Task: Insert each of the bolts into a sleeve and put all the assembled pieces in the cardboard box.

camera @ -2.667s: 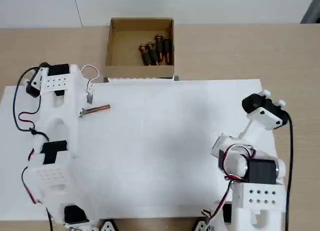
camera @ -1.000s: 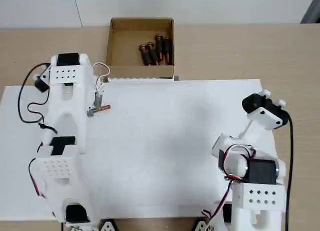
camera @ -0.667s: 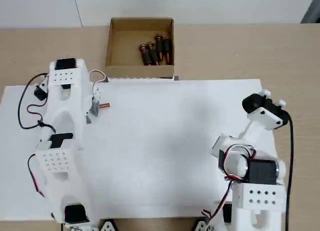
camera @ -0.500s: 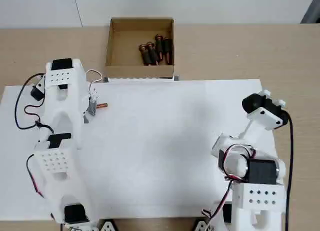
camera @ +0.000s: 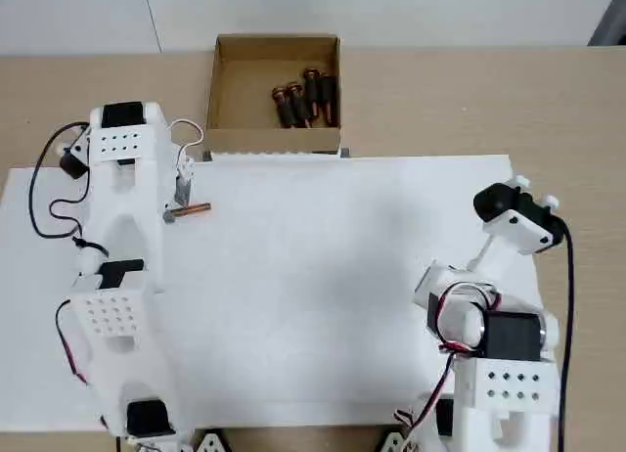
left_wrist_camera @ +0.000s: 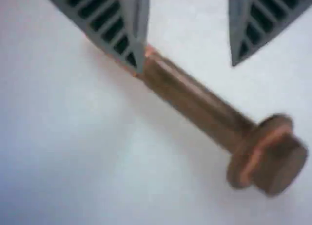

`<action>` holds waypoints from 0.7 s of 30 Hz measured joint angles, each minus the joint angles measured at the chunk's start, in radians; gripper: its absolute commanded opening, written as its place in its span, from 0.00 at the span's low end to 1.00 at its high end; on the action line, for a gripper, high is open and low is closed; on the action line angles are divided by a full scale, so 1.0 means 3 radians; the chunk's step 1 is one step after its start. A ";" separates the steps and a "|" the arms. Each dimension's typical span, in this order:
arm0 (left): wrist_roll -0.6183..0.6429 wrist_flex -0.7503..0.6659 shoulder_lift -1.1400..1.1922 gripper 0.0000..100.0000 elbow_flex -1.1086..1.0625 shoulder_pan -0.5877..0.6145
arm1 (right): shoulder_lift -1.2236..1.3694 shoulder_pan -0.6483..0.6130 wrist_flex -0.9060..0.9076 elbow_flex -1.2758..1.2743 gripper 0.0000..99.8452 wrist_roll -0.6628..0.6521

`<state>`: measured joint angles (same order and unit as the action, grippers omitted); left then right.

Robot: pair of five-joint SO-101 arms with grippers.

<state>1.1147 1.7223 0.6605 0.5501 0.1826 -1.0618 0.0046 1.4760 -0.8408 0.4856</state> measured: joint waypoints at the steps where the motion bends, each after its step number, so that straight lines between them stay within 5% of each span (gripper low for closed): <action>1: 0.0000 0.0000 0.0000 0.12 0.0000 0.0015 | 0.0000 0.0000 0.0000 0.0000 0.00 0.0000; 21: 0.0020 0.0000 0.0020 0.12 -0.0240 0.0087 | 0.0000 0.0000 0.0000 0.0000 0.00 0.0000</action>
<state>1.1208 1.7223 0.6667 0.4780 0.2087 -1.0618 0.0046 1.4760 -0.8408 0.4856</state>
